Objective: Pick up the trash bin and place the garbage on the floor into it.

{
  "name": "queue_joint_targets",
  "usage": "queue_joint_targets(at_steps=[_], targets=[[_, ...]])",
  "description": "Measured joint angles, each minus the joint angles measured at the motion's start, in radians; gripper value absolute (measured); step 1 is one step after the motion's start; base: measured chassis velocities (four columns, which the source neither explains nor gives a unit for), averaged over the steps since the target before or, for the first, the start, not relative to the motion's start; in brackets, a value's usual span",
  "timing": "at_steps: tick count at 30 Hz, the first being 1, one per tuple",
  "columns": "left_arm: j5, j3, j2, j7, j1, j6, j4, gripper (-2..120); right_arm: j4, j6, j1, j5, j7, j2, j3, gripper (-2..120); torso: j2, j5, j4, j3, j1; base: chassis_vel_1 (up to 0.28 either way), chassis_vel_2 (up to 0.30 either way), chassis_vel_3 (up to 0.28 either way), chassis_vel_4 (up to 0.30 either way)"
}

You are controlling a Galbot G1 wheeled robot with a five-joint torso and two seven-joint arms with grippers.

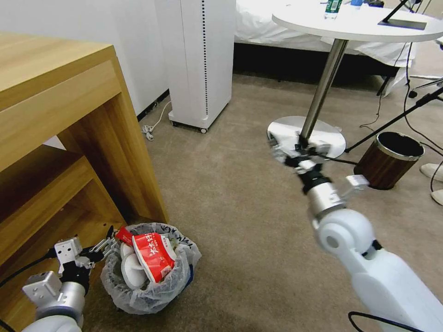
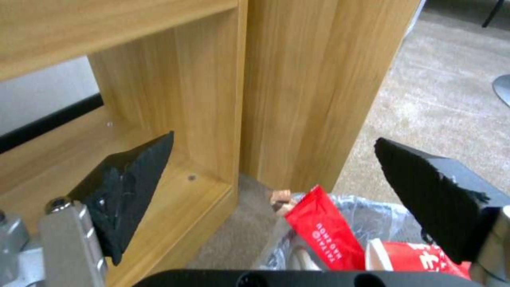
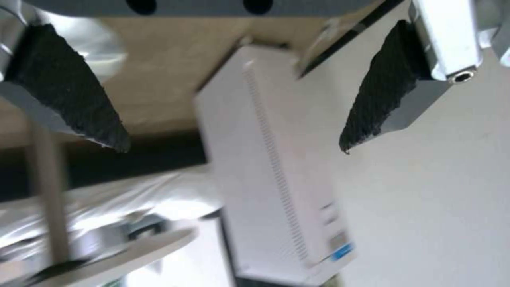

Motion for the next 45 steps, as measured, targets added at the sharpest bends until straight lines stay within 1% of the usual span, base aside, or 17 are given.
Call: queue_joint_targets(at_steps=[1,2,5,7,10,14,16,18,20,22,23,26,34,38,45], targets=[[0.001,0.0,0.002,0.0,0.001,-0.005,-0.001,100,0.001,0.009,-0.03,-0.016,-0.01,0.008,0.047,100,0.0,-0.0003,0.0001,0.0,0.0,0.0,0.0,0.0,0.0],[0.001,0.0,0.002,0.0,0.001,-0.005,-0.001,100,0.001,0.009,-0.03,-0.016,-0.01,0.008,0.047,100,0.0,-0.0003,0.0001,0.0,0.0,0.0,0.0,0.0,0.0],[0.01,0.004,0.012,0.009,0.005,-0.01,-0.002,100,0.001,0.026,-0.096,-0.054,-0.031,0.041,0.139,100,0.0,-0.0003,0.0001,0.0,0.0,0.0,0.0,0.0,0.0],[0.012,0.005,0.015,0.01,0.006,-0.01,-0.002,100,0.001,0.03,-0.113,-0.066,-0.036,0.049,0.154,100,0.0,-0.0002,0.0,0.0,0.0,0.0,0.0,0.0,0.0],[0.023,0.011,0.027,0.019,0.022,-0.013,-0.009,100,-0.008,0.066,-0.189,-0.124,-0.059,0.081,0.199,100,0.0,-0.0001,0.0001,0.0,0.0,0.0,0.0,0.0,0.0],[0.031,0.013,0.03,0.031,0.039,-0.02,-0.017,100,-0.017,0.089,-0.228,-0.147,-0.072,0.098,0.22,100,0.0,-0.0003,0.0001,0.0,0.0,0.0,0.0,0.0,0.0],[0.04,0.013,0.038,0.045,0.051,-0.037,-0.017,100,-0.024,0.109,-0.266,-0.166,-0.075,0.124,0.231,100,0.0,-0.0002,0.0002,0.0,0.0,0.0,0.0,0.0,0.0],[0.04,0.01,0.048,0.056,0.048,-0.051,-0.002,100,-0.027,0.118,-0.294,-0.179,-0.074,0.151,0.229,100,0.0,-0.0003,0.0002,0.0,0.0,0.0,0.0,0.0,0.0],[0.039,0.009,0.05,0.058,0.045,-0.055,0.003,100,-0.027,0.119,-0.298,-0.182,-0.073,0.157,0.228,100,0.0,-0.0004,0.0002,0.0,0.0,0.0,0.0,0.0,0.0],[0.033,0.01,0.057,0.064,0.029,-0.068,0.033,100,-0.037,0.123,-0.315,-0.203,-0.07,0.189,0.217,100,0.0,-0.0003,0.0001,0.0,0.0,0.0,0.0,0.0,0.0],[0.033,0.01,0.057,0.064,0.029,-0.068,0.033,100,-0.037,0.123,-0.315,-0.203,-0.07,0.189,0.217,100,0.0,-0.0003,0.0001,0.0,0.0,0.0,0.0,0.0,0.0],[0.021,0.012,0.076,0.08,0.008,-0.083,0.072,100,-0.066,0.137,-0.326,-0.234,-0.069,0.217,0.196,100,0.0,-0.0004,0.0003,0.0,0.0,0.0,0.0,0.0,0.0],[-0.003,0.015,0.106,0.084,-0.015,-0.085,0.1,100,-0.119,0.152,-0.33,-0.258,-0.081,0.233,0.166,100,0.0,-0.0004,0.0002,0.0,0.0,0.0,0.0,0.0,0.0],[-0.009,0.016,0.112,0.083,-0.024,-0.085,0.105,100,-0.145,0.156,-0.321,-0.266,-0.084,0.237,0.152,100,0.0,-0.0002,0.0001,0.0,0.0,0.0,0.0,0.0,0.0],[-0.014,0.016,0.112,0.077,-0.03,-0.079,0.112,100,-0.152,0.15,-0.315,-0.277,-0.085,0.235,0.13,100,0.0,-0.0003,0.0001,0.0,0.0,0.0,0.0,0.0,0.0]])
